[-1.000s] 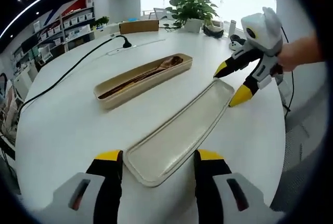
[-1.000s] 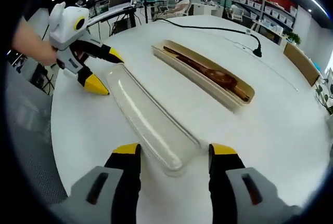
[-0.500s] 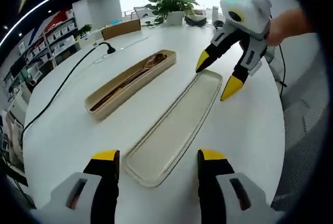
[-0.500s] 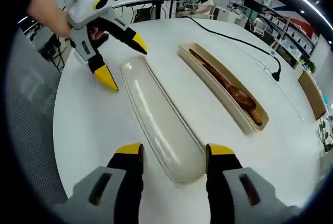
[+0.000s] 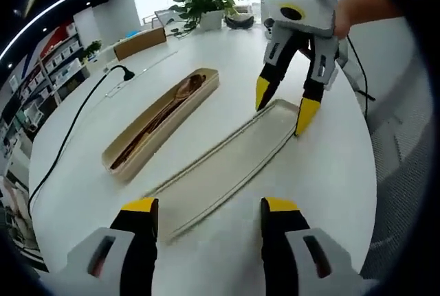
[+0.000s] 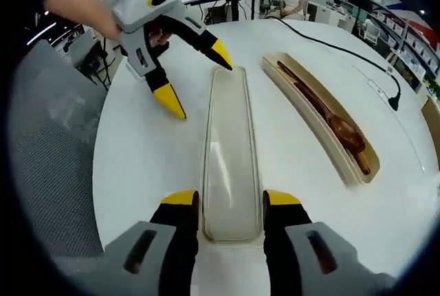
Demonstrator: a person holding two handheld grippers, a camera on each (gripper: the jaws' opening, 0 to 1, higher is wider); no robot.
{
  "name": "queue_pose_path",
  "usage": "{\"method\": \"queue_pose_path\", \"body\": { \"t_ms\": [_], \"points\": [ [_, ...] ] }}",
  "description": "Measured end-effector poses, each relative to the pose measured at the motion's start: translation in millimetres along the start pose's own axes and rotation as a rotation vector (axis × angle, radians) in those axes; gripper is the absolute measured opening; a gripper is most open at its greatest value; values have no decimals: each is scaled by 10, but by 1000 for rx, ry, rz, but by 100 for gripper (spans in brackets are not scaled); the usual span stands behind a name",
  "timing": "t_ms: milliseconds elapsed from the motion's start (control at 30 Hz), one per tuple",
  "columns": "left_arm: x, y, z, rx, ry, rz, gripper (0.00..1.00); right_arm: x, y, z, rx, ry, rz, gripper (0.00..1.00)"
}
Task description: Arrange the utensils inside the cutlery case until each visible utensil rests in its matching compartment.
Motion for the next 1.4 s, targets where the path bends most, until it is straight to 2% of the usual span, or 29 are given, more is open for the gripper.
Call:
{"method": "queue_pose_path", "body": {
  "t_ms": [133,167,200,233,333,400,433,467,533,567,600,633,700,733,767,800,833,900,967,1067,1133,1167,1200,1300,1400],
  "points": [
    [40,27,-19,-16,37,-33,62,-47,15,-1,22,94,87,35],
    [49,24,-16,-15,57,-41,62,-94,24,7,35,115,146,35],
    [52,24,-9,-12,56,-48,61,-75,13,-9,23,96,139,35],
    [54,25,-3,-10,54,-49,60,-105,23,-2,27,98,165,35],
    [64,28,7,-21,49,-64,58,-110,4,-5,3,107,168,35],
    [110,22,-10,-42,-7,-89,50,-142,9,2,-6,107,188,36],
    [118,19,-1,-26,-19,-94,51,-182,7,-8,-27,103,190,36],
    [119,21,-5,-23,-37,-81,52,-190,27,25,-9,68,189,36],
    [116,22,-6,-35,-23,-79,56,-268,22,23,-35,65,190,39],
    [119,33,9,-30,-88,-68,56,-330,47,22,-59,31,194,41],
    [108,40,30,-13,-99,-81,58,-406,75,26,-65,19,193,45],
    [87,37,14,-51,-88,-73,59,-430,94,51,-61,-18,189,51],
    [95,48,23,-46,-82,-72,59,-475,147,59,-96,-51,138,52],
    [93,47,24,-46,-82,-73,59,-473,155,66,-105,-76,115,50],
    [88,45,29,-48,-86,-74,59,-412,179,70,-114,-138,46,43],
    [86,41,33,-49,-93,-69,59,-408,168,63,-124,-131,19,42],
    [88,32,39,-52,-138,-75,60,-437,189,69,-130,-125,42,41],
    [78,23,37,-49,-140,-76,60,-432,191,78,-143,-116,20,40],
    [88,18,34,-44,-148,-80,59,-433,194,75,-155,-148,13,40],
    [99,11,31,-42,-149,-78,60,-422,197,80,-145,-161,18,39],
    [101,7,46,-35,-112,-72,65,-445,227,95,-145,-174,7,39],
    [111,3,60,-27,-77,-70,69,-400,239,76,-150,-230,-1,39],
    [127,-2,65,-26,-51,-79,72,-426,234,66,-159,-249,2,39],
    [190,-26,70,-28,1,-109,73,-437,223,73,-160,-229,11,37],
    [220,-39,80,-29,-17,-132,70,-442,179,56,-148,-185,54,37]
  ]
}}
Point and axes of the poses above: the point that each gripper's makers call its tool centre point, and the gripper's own axes: y roughly forward along the fingers, x roughly to its right, z roughly out of its top, the point moved 7 cm from there along -y, roughly backward along the fingers, and after that the axes turned 7 degrees about x, right-handed, at the moved point
